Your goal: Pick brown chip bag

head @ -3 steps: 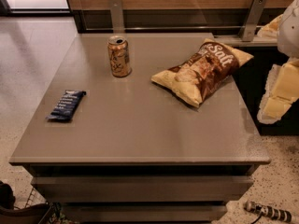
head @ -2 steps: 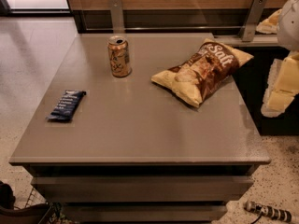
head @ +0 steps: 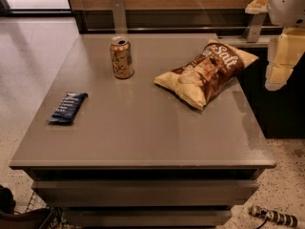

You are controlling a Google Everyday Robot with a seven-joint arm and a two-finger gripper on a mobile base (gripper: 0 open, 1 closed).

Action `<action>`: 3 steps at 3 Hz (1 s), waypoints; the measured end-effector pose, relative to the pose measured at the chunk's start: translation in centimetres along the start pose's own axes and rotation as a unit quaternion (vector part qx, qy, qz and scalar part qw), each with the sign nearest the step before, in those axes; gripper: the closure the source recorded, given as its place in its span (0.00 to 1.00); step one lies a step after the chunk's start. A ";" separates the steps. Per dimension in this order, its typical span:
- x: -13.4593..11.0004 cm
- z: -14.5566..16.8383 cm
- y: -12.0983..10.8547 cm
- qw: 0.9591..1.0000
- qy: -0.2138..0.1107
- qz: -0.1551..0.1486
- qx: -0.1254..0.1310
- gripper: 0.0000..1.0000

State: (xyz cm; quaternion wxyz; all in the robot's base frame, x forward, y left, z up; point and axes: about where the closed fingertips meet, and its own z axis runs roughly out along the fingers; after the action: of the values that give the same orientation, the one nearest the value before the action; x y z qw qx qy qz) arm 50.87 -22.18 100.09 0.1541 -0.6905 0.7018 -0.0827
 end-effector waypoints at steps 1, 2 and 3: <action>-0.1 1.3 -2.4 1.000 -0.014 -0.013 0.011 0.00; -1.1 3.5 -7.7 0.996 -0.068 -0.011 0.053 0.00; -1.1 3.5 -7.7 0.996 -0.068 -0.011 0.053 0.00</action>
Offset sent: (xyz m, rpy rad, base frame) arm 0.0945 0.0088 -0.0057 0.1408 -0.1303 0.0546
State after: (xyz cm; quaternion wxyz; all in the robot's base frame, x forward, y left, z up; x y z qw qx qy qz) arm 59.31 -20.99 99.42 0.2371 -0.6933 0.6764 -0.0746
